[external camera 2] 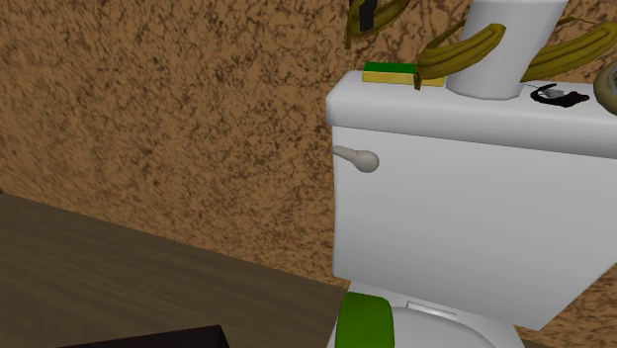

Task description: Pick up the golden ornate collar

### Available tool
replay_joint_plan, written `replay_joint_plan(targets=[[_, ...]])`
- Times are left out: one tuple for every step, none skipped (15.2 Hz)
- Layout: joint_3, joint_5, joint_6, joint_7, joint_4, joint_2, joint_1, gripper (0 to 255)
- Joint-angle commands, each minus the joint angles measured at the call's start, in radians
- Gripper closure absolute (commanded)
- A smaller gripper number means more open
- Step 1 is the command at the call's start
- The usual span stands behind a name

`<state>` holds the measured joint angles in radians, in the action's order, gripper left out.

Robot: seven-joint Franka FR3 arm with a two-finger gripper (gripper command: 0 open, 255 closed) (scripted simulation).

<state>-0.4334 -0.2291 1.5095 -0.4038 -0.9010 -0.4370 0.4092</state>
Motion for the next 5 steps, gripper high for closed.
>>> replay_joint_plan(targets=[[0.004,-0.018,-0.056,0.002,0.095,-0.04,0.025,255],[0.007,-0.029,-0.089,0.005,0.155,-0.066,0.043,255],[0.012,-0.043,-0.129,0.009,0.231,-0.101,0.066,255],[0.014,-0.046,-0.137,0.01,0.247,-0.108,0.071,255],[0.014,-0.046,-0.137,0.01,0.247,-0.108,0.071,255]])
